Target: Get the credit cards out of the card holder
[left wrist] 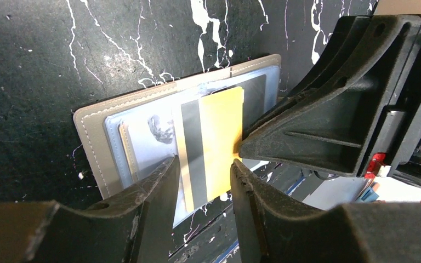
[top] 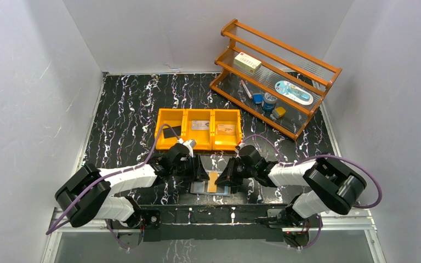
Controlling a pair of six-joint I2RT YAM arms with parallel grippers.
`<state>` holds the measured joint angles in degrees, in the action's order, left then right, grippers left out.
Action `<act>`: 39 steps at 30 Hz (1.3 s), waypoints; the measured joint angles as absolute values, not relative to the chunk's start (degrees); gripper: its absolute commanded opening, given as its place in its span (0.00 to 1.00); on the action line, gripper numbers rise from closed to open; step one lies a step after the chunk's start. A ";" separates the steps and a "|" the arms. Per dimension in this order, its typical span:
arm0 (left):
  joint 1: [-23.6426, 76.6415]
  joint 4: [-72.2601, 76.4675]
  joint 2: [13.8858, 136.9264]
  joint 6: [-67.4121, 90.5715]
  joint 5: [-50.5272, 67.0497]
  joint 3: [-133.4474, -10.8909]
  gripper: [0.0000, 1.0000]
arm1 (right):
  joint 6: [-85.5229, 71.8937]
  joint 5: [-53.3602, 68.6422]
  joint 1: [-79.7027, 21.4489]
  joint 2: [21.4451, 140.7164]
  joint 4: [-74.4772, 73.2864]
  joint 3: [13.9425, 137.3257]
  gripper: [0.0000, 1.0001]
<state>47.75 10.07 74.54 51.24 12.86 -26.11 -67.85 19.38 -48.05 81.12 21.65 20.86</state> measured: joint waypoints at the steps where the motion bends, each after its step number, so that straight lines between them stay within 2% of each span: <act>1: 47.75 10.00 74.74 50.94 13.08 -26.28 0.38 | -67.96 19.51 -48.03 81.54 21.98 20.88 0.27; 9: 47.66 9.85 76.07 49.43 14.00 -27.11 0.36 | -69.54 21.37 -47.97 85.76 26.79 21.63 0.27; 18: 47.46 10.04 76.42 49.45 14.31 -27.16 0.35 | -70.39 21.37 -47.97 86.76 28.51 21.61 0.06; 22: 47.46 10.02 76.40 49.65 14.09 -27.16 0.35 | -70.43 21.39 -47.90 86.67 28.53 21.61 0.00; 39: 47.53 9.82 75.88 51.05 12.80 -26.98 0.35 | -68.90 17.04 -47.59 76.40 23.75 18.48 0.00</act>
<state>47.53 9.82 75.88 51.05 12.80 -26.98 -68.90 17.04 -47.59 76.40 23.75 18.48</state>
